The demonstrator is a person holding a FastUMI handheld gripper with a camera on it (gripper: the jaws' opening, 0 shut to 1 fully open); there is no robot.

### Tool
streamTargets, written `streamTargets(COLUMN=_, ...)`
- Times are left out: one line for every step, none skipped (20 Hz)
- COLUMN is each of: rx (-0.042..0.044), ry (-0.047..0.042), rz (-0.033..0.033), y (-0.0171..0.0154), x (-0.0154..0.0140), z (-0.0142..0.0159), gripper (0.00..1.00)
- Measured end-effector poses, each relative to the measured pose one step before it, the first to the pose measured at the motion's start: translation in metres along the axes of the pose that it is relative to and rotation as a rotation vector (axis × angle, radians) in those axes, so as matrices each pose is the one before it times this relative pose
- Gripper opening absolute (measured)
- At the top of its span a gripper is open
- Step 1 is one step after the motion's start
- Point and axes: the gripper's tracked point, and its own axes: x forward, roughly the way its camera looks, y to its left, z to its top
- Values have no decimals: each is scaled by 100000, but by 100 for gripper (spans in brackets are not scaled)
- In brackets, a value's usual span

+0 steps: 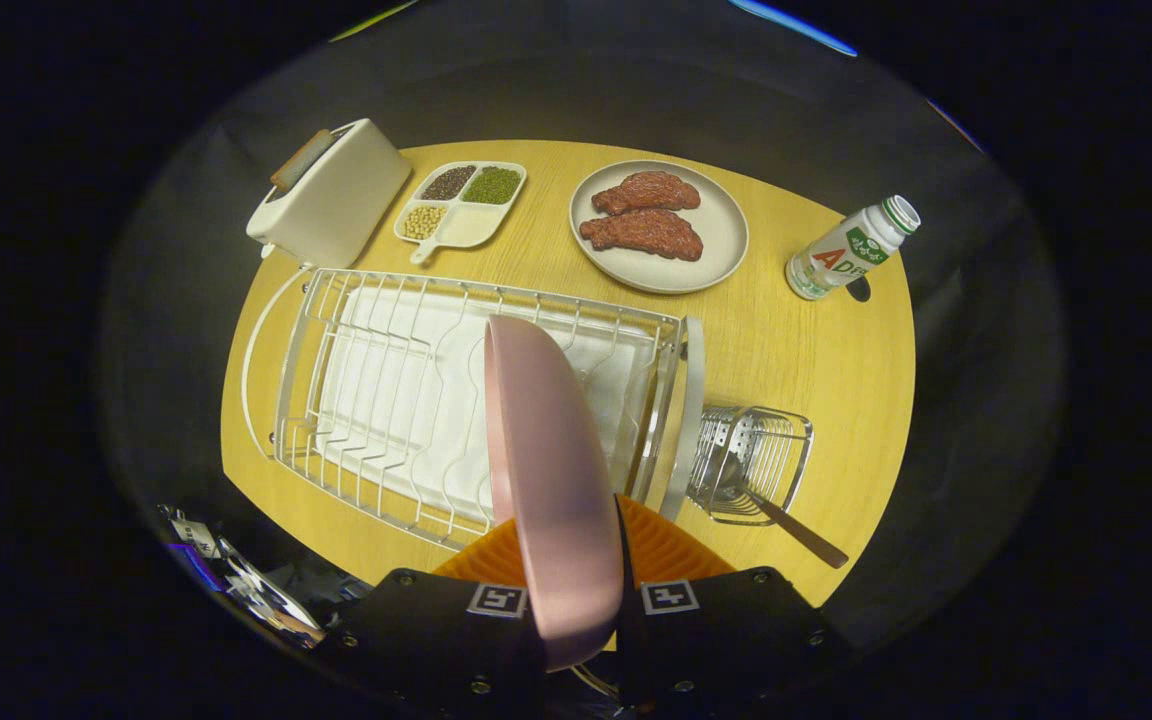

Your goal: Take the plate from the dish rack, then take the spoon from the basket and place it into the plate.

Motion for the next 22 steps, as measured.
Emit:
streamTargets(rx=2329, ry=-42, rz=3694, y=495, x=-299, z=-400, gripper=27)
streamTargets(rx=1952, ry=-340, rz=4675, y=585, x=-484, z=-395, gripper=27)
streamTargets(rx=2405, ry=0, rz=4037, y=475, x=-381, z=-626, gripper=27)
streamTargets(rx=2338, ry=-389, rz=4058, y=465, x=-507, z=-663, gripper=27)
streamTargets(rx=2105, ry=-221, rz=4256, y=605, x=-347, z=-797, gripper=27)
streamTargets(rx=2220, ry=-332, rz=4208, y=524, x=-368, z=-962, gripper=27)
streamTargets(rx=2108, ry=-396, rz=4478, y=500, x=-416, z=-984, gripper=27)
streamTargets(rx=1862, ry=-82, rz=3996, y=336, x=-347, z=-1159, gripper=27)
streamTargets(rx=1660, ry=-454, rz=3767, y=259, x=-291, z=-1241, gripper=27)
streamTargets(rx=1451, ry=-66, rz=3171, y=176, x=-99, z=-1258, gripper=27)
streamTargets(rx=1599, ry=-104, rz=2654, y=-88, x=-44, z=-1184, gripper=26)
streamTargets(rx=1521, ry=94, rz=2635, y=-111, x=169, z=-1323, gripper=27)
streamTargets(rx=1444, ry=208, rz=2649, y=-244, x=210, z=-1181, gripper=27)
streamTargets(rx=1570, ry=13, rz=2568, y=-320, x=271, z=-1255, gripper=27)
streamTargets(rx=1810, ry=-53, rz=2674, y=-346, x=419, z=-1065, gripper=27)
streamTargets(rx=1578, ry=-292, rz=2938, y=-376, x=405, z=-1011, gripper=27)
streamTargets(rx=1729, ry=-602, rz=2224, y=-443, x=553, z=-924, gripper=27)
streamTargets(rx=1166, ry=-160, rz=1783, y=-541, x=630, z=-827, gripper=27)
streamTargets(rx=905, ry=-453, rz=1299, y=-584, x=595, z=-1004, gripper=27)
streamTargets(rx=523, ry=-109, rz=486, y=-702, x=618, z=-880, gripper=26)
streamTargets(rx=505, ry=-358, rz=-292, y=-876, x=643, z=-867, gripper=26)
streamTargets(rx=612, ry=40, rz=-656, y=-837, x=588, z=-646, gripper=27)
